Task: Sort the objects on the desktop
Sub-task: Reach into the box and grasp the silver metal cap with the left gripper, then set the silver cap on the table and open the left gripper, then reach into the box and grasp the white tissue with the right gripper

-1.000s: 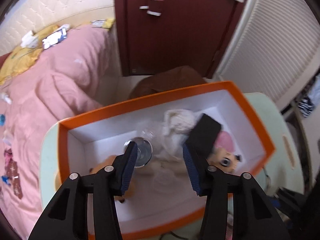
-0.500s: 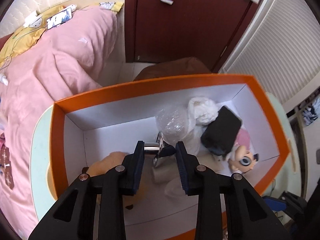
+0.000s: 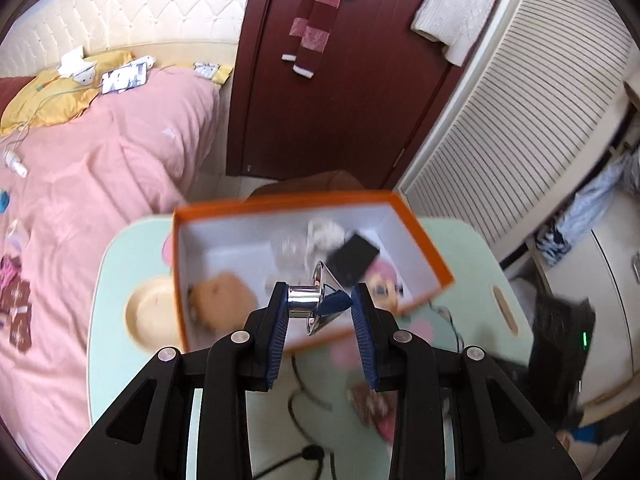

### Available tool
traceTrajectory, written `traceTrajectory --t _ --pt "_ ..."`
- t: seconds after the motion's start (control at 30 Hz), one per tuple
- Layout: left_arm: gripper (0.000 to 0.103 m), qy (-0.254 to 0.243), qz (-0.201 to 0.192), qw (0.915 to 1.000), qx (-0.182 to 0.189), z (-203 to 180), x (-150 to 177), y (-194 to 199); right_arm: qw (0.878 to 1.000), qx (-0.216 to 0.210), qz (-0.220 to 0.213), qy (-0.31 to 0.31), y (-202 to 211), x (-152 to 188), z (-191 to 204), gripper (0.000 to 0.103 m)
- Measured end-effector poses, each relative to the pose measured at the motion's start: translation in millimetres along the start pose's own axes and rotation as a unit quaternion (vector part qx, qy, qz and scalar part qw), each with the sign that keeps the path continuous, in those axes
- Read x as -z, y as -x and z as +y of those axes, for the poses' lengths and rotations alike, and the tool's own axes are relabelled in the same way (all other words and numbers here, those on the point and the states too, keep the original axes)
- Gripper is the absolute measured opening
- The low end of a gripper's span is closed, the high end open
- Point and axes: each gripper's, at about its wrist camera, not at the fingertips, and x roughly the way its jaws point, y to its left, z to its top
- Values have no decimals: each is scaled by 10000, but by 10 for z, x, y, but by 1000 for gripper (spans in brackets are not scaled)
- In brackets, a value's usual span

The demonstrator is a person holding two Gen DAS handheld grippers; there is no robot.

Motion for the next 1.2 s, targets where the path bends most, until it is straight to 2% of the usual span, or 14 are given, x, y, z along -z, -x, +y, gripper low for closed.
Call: traceTrajectory --t 0.23,0.33,0.63,0.67,0.73,0.77,0.8,0.97,1.2 --pt "33 216 400 9989 -64 96 567 -164 9998 189 -73 81 22 10 5 63" --pt "33 191 398 9988 -195 102 728 -263 9995 269 -94 135 15 13 13 63" --pt "34 152 274 9990 -324 113 831 -456 9990 364 -81 228 -44 7 35 63" --pt "38 170 284 9987 -379 121 830 -474 9990 368 -73 228 -53 6 33 63" --pt "57 206 189 9988 -406 133 833 -466 9990 378 -61 216 -56 6 24 63" --pt "73 236 147 9987 -428 141 835 -462 9990 382 -61 217 -62 5 27 63" --pt "76 294 98 9985 -453 156 842 -451 9990 390 -66 224 -60 4 26 63" --pt "76 420 -120 9985 -343 220 870 -370 9987 413 -65 280 -103 -3 35 63" --pt "76 344 -405 9972 -521 269 892 -223 9988 324 -86 362 -3 -161 127 63"
